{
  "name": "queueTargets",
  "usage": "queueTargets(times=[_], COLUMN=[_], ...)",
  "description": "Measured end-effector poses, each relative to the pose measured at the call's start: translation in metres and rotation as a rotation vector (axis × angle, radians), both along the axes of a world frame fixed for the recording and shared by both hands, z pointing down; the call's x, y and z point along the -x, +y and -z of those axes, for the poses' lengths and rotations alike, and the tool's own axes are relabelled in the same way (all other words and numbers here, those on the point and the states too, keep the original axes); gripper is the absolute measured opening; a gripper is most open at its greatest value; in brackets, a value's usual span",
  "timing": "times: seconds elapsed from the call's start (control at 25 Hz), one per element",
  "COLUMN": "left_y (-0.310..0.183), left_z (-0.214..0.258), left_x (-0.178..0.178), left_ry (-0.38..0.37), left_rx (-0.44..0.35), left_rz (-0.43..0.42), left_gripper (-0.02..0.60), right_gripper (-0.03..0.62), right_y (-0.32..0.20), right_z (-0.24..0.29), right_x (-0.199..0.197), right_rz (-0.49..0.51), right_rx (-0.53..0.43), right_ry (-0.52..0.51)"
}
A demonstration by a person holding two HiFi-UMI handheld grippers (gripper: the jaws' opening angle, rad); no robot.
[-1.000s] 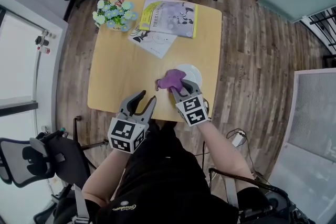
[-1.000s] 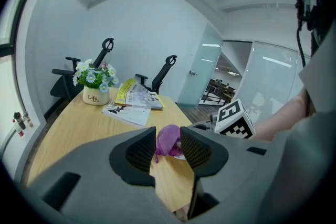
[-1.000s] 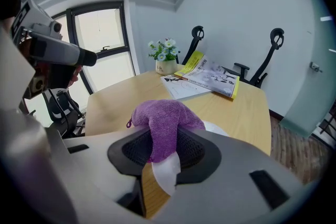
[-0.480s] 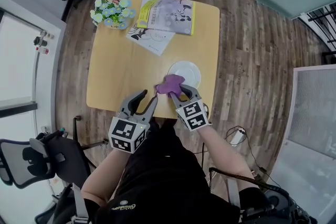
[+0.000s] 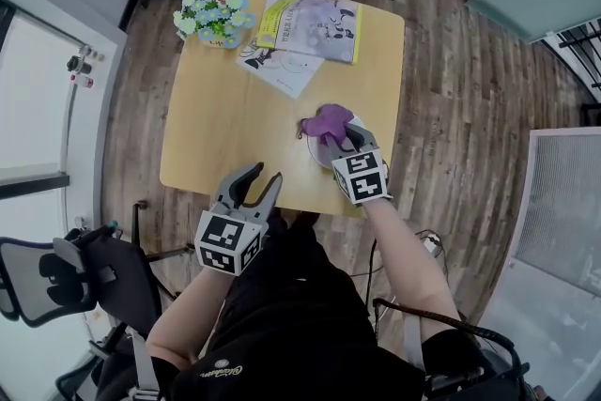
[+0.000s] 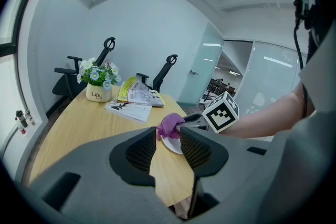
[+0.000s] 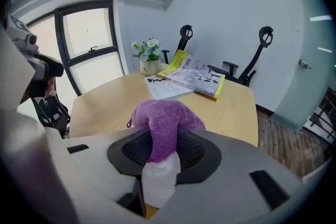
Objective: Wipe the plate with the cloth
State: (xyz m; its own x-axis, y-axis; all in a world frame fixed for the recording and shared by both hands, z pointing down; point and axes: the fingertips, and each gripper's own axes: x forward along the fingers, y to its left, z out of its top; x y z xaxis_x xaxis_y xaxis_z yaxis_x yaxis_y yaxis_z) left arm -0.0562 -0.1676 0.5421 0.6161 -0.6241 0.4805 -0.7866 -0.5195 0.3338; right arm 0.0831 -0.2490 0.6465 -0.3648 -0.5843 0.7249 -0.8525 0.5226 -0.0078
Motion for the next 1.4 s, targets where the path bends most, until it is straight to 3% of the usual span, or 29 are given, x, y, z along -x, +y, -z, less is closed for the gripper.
queueTargets(times=[0.84, 1.4], left_y=[0.001, 0.001], left_z=[-0.005, -0.007], left_x=[-0.019, -0.008], left_ry=[0.003, -0.006], left_rx=[0.004, 0.007], left_rz=[-0.051, -0.021], left_gripper=[0.147, 0.147], right_gripper=[0.112, 0.112], right_y=[0.091, 0.022], right_z=[-0.003, -0.009], right_x=[0.015, -0.027], right_rz=[0.061, -0.036], right_rx=[0.072, 0.024], right_ry=[-0.079, 0.002])
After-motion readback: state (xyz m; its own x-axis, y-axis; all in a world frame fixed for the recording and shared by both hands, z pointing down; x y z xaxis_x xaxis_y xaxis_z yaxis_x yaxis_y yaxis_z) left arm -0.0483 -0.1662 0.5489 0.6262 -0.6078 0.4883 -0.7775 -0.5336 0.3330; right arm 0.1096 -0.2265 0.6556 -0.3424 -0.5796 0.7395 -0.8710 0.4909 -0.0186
